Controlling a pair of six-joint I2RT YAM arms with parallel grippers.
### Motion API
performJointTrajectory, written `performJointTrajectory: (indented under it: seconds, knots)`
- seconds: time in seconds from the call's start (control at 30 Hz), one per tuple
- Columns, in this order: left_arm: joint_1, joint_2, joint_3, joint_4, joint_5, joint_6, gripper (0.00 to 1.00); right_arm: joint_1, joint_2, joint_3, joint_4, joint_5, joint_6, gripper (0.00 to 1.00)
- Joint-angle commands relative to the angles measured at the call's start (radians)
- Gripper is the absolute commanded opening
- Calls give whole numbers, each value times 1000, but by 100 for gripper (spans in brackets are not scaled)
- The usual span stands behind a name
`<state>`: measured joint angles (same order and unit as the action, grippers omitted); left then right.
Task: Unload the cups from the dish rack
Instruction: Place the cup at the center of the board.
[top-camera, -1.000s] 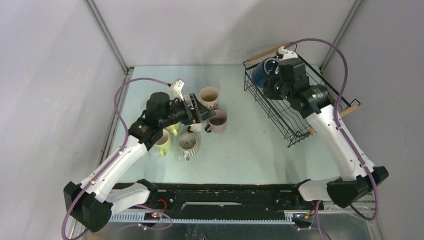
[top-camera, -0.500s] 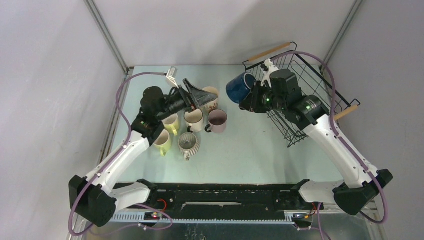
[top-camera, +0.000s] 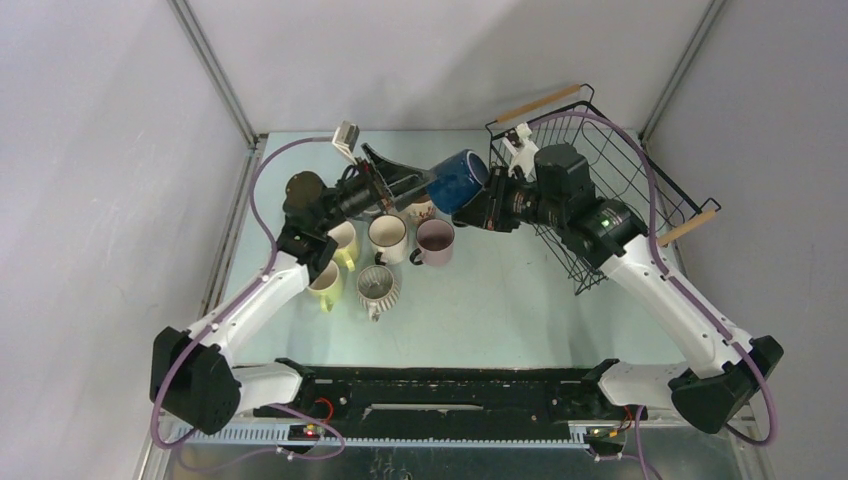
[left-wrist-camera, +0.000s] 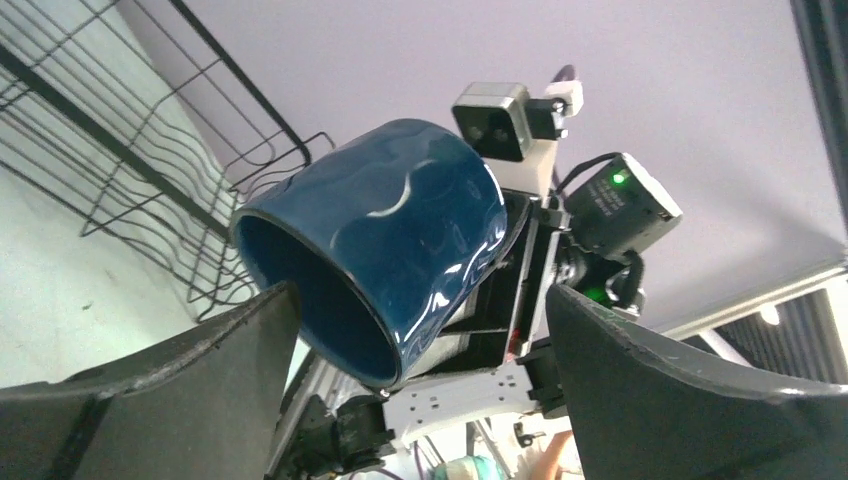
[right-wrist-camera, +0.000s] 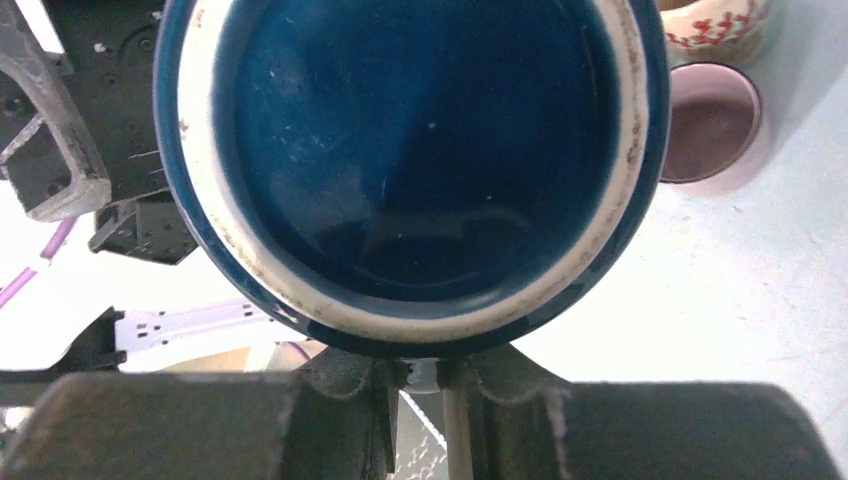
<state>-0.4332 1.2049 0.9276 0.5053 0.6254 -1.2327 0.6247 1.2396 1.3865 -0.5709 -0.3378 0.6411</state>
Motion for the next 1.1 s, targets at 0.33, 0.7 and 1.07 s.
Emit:
performJointTrajectory:
  seconds: [0.33,0.7,1.07]
  knots:
    - [5,99,-97,574,88,-409,68,24,-23,-64,354,-174,110,0]
    - [4,145,-133,771,73,-530,26,33,-11,-88,386,-177,132,0]
    - [3,125,-139,761,84,-518,0,54,-9,-95,364,-140,112,2]
